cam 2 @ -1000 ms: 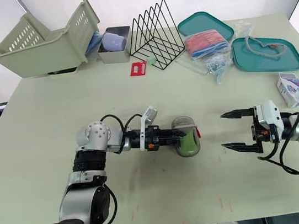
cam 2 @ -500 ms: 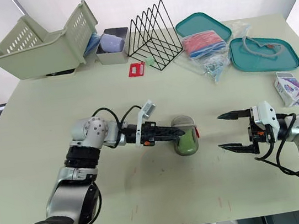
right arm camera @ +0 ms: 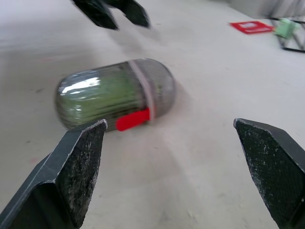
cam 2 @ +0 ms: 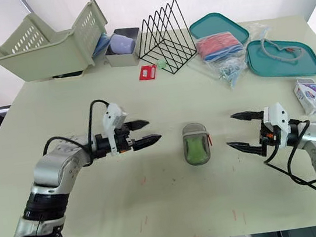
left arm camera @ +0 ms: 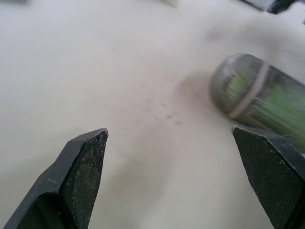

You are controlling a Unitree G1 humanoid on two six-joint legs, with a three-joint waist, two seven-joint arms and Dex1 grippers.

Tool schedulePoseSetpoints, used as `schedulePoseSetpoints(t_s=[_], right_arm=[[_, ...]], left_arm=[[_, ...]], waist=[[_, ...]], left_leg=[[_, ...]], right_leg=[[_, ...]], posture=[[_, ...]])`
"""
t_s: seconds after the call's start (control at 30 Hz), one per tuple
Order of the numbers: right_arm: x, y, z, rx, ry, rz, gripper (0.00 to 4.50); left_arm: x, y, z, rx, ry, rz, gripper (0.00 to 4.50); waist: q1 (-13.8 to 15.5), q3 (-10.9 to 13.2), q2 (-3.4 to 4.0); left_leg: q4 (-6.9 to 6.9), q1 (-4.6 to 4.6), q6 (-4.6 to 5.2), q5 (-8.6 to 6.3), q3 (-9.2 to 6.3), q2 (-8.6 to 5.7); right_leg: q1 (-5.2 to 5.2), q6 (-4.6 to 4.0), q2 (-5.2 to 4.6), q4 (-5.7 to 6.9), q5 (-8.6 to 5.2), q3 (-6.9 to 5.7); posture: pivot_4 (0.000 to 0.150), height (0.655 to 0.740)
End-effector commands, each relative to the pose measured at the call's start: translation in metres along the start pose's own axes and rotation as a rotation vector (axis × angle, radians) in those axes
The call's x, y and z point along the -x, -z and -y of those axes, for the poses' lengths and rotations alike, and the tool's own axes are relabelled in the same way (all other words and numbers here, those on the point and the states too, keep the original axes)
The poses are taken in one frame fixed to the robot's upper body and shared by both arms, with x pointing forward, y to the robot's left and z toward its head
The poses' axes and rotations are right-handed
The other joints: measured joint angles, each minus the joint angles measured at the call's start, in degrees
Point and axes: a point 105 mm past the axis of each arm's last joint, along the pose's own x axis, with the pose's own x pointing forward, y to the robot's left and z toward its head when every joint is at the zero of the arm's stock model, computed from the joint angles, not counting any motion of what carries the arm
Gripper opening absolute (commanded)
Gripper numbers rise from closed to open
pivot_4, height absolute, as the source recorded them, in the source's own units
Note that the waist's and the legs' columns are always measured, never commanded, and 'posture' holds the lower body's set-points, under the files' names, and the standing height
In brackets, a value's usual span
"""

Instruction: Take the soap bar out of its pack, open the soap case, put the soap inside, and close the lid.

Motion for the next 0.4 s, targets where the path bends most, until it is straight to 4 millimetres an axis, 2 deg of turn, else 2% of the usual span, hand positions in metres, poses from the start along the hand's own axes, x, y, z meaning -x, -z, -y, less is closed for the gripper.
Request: schedulePoseSetpoints(t_s=[0.03, 0.2, 0.4], right_arm=[[0.008, -0.007, 0.009, 0.029, 0.091, 0.019, 4.5], [0.019, 0.0, 0.007, 0.011, 0.136, -0.003, 4.5], [0.02, 0.004, 0.004, 0.0, 0.143, -0.013, 4.5]], left_arm=[[0.012, -0.013, -0.006, -0.099, -0.137, 0.101, 4.44], [0.021, -0.003, -0.006, -0.135, -0.245, 0.102, 4.44], [0.02, 0.005, -0.002, -0.145, -0.262, 0.08, 4.44]], waist=[[-0.02, 0.0, 0.0], [-0.16, 0.0, 0.0], [-0.26, 0.0, 0.0]], left_leg=[[0.0, 0.0, 0.0, 0.0, -0.01, 0.0], [0.0, 0.02, 0.01, -0.01, -0.01, 0.0], [-0.01, 0.03, 0.02, -0.01, 0.0, 0.0]], right_leg=[[0.0, 0.0, 0.0, 0.01, 0.0, 0.0], [0.0, 0.0, 0.02, 0.05, 0.0, 0.0], [0.0, 0.0, 0.03, 0.05, 0.0, 0.01]], posture=[[0.15, 0.74], [0.15, 0.74], [0.15, 0.74]])
